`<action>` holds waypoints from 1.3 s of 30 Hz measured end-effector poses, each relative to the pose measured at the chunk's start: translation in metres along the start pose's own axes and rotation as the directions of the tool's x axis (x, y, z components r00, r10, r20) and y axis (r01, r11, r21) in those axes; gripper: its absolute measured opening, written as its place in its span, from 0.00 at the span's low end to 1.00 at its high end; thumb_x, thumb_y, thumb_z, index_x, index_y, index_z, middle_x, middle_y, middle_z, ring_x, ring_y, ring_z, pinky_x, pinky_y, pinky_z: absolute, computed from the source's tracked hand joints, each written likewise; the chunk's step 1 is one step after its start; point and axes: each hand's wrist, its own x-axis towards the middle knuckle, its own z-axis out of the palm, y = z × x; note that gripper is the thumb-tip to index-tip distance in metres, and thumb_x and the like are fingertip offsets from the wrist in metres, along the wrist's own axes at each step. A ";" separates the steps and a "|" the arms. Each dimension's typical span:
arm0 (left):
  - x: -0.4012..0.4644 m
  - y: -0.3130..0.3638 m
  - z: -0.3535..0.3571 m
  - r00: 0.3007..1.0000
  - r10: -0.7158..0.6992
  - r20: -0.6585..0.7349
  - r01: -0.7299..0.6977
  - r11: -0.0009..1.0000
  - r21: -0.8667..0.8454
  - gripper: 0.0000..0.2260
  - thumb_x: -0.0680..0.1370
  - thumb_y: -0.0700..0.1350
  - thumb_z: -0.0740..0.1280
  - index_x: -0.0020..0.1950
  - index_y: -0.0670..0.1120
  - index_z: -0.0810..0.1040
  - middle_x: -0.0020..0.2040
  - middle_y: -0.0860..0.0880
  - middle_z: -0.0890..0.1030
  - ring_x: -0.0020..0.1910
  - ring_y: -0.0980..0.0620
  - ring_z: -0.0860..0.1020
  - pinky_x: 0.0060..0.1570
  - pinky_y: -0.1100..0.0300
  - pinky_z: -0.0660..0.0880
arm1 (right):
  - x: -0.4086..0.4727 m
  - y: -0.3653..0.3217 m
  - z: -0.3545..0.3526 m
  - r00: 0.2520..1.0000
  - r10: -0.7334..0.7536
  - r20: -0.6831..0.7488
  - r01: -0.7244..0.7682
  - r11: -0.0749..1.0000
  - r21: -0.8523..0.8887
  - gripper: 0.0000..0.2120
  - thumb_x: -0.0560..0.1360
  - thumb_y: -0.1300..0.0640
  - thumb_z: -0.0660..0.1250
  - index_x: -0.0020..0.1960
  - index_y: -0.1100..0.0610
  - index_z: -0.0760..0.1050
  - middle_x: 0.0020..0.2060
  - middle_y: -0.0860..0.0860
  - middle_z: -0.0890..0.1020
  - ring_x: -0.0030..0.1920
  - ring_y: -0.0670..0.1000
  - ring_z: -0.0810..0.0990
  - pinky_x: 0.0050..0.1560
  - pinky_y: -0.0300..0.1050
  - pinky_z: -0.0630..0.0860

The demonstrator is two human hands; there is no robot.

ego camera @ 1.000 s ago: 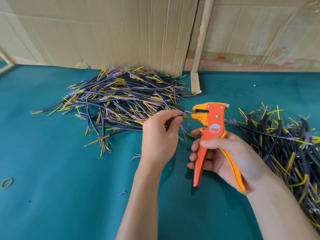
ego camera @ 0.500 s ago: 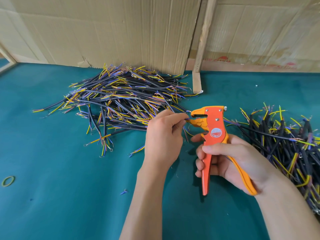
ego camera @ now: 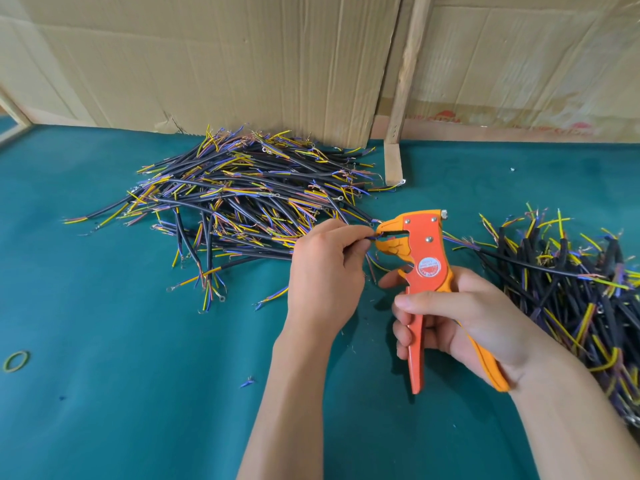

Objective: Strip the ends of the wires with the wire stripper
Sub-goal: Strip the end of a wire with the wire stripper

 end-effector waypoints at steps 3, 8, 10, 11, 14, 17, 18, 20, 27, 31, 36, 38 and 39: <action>0.000 0.001 -0.001 1.000 -0.020 -0.004 0.020 1.000 -0.015 0.07 0.76 0.36 0.72 0.51 0.46 0.87 0.41 0.50 0.82 0.41 0.54 0.77 0.43 0.64 0.71 | 0.001 0.001 0.001 1.000 -0.015 -0.023 0.015 1.000 -0.006 0.14 0.68 0.64 0.73 0.53 0.66 0.80 0.33 0.62 0.75 0.31 0.60 0.76 0.33 0.55 0.79; 0.001 0.003 -0.002 0.999 -0.038 -0.019 0.038 0.999 -0.020 0.07 0.75 0.37 0.73 0.50 0.46 0.87 0.42 0.51 0.84 0.42 0.56 0.77 0.45 0.69 0.70 | 0.002 0.002 0.002 0.999 -0.037 -0.036 0.036 0.999 -0.028 0.16 0.68 0.64 0.72 0.55 0.67 0.79 0.32 0.60 0.74 0.30 0.59 0.75 0.32 0.54 0.78; 0.001 0.003 -0.002 0.999 -0.041 -0.035 0.041 0.999 -0.018 0.06 0.75 0.38 0.73 0.49 0.47 0.88 0.42 0.52 0.84 0.42 0.56 0.78 0.45 0.68 0.71 | 0.003 0.002 0.003 0.999 -0.037 -0.035 0.036 0.999 -0.036 0.17 0.68 0.64 0.72 0.55 0.68 0.78 0.32 0.61 0.74 0.30 0.60 0.75 0.32 0.54 0.78; 0.001 0.003 -0.002 0.998 -0.041 -0.045 0.040 0.999 -0.017 0.06 0.75 0.38 0.74 0.49 0.47 0.88 0.42 0.52 0.84 0.42 0.56 0.78 0.45 0.67 0.71 | 0.003 0.002 0.003 0.999 -0.036 -0.031 0.034 0.999 -0.039 0.17 0.68 0.64 0.73 0.55 0.68 0.78 0.32 0.62 0.75 0.31 0.60 0.75 0.33 0.54 0.79; 0.001 0.003 -0.001 0.997 -0.044 -0.061 0.043 0.999 -0.016 0.07 0.74 0.37 0.74 0.48 0.47 0.88 0.41 0.52 0.84 0.41 0.56 0.77 0.44 0.69 0.70 | 0.002 0.001 0.003 0.999 -0.032 -0.020 0.031 0.998 -0.047 0.17 0.68 0.64 0.73 0.55 0.67 0.78 0.33 0.63 0.75 0.31 0.61 0.76 0.33 0.55 0.79; 0.001 0.003 0.000 0.996 -0.051 -0.078 0.049 0.998 -0.033 0.06 0.74 0.38 0.75 0.48 0.47 0.88 0.40 0.52 0.84 0.41 0.56 0.77 0.44 0.69 0.71 | 0.002 0.001 0.003 0.999 -0.032 -0.028 0.030 0.999 -0.041 0.16 0.67 0.64 0.72 0.54 0.67 0.79 0.33 0.63 0.76 0.31 0.61 0.76 0.33 0.55 0.80; 0.001 0.003 0.000 0.995 -0.052 -0.080 0.049 0.998 -0.038 0.06 0.74 0.38 0.75 0.48 0.47 0.88 0.40 0.52 0.84 0.41 0.57 0.77 0.44 0.70 0.71 | 0.002 0.001 0.003 0.999 -0.032 -0.031 0.031 0.999 -0.037 0.16 0.67 0.64 0.72 0.54 0.67 0.79 0.33 0.63 0.76 0.31 0.61 0.76 0.33 0.55 0.80; 0.000 0.003 0.000 0.995 -0.060 -0.078 0.057 0.997 -0.046 0.06 0.74 0.39 0.75 0.47 0.47 0.88 0.40 0.52 0.84 0.41 0.57 0.78 0.44 0.69 0.71 | 0.002 0.002 0.003 0.999 -0.035 -0.028 0.034 0.999 -0.032 0.13 0.67 0.64 0.72 0.52 0.66 0.81 0.33 0.63 0.76 0.31 0.61 0.76 0.33 0.54 0.79; 0.001 0.003 0.000 0.995 -0.074 -0.061 0.069 0.994 -0.080 0.06 0.74 0.38 0.74 0.47 0.48 0.87 0.41 0.53 0.84 0.41 0.55 0.78 0.44 0.64 0.73 | 0.005 0.003 0.004 0.999 -0.042 -0.029 0.041 0.999 -0.019 0.12 0.68 0.63 0.73 0.51 0.65 0.81 0.33 0.62 0.75 0.30 0.60 0.76 0.32 0.54 0.79; 0.001 0.001 -0.001 0.996 -0.075 -0.040 0.071 0.993 -0.091 0.07 0.74 0.38 0.73 0.47 0.48 0.87 0.41 0.54 0.84 0.42 0.57 0.78 0.43 0.68 0.72 | 0.005 0.003 0.003 0.997 -0.059 -0.041 0.060 0.998 0.004 0.14 0.69 0.63 0.73 0.53 0.67 0.80 0.33 0.61 0.74 0.30 0.60 0.75 0.32 0.55 0.78; 0.001 0.000 -0.001 0.996 -0.086 -0.031 0.082 0.991 -0.109 0.07 0.75 0.37 0.73 0.47 0.49 0.87 0.41 0.55 0.83 0.42 0.59 0.79 0.42 0.71 0.71 | 0.003 0.002 0.002 0.999 -0.040 0.000 0.040 0.999 0.008 0.14 0.69 0.63 0.73 0.53 0.67 0.80 0.33 0.62 0.75 0.32 0.61 0.76 0.34 0.56 0.79; 0.001 0.000 -0.001 0.996 -0.086 -0.030 0.082 0.990 -0.113 0.07 0.75 0.38 0.73 0.48 0.49 0.87 0.41 0.55 0.83 0.42 0.58 0.79 0.42 0.69 0.72 | 0.002 0.002 0.001 0.999 -0.039 0.005 0.039 0.999 0.014 0.13 0.69 0.64 0.73 0.52 0.66 0.81 0.34 0.62 0.75 0.32 0.61 0.76 0.34 0.56 0.79; 0.001 0.000 -0.001 0.996 -0.085 -0.030 0.081 0.990 -0.112 0.07 0.75 0.38 0.74 0.48 0.49 0.87 0.41 0.55 0.83 0.42 0.58 0.79 0.42 0.69 0.73 | 0.003 0.002 0.001 0.999 -0.039 0.006 0.039 0.999 0.017 0.13 0.69 0.64 0.73 0.52 0.66 0.81 0.33 0.62 0.75 0.32 0.61 0.76 0.34 0.56 0.79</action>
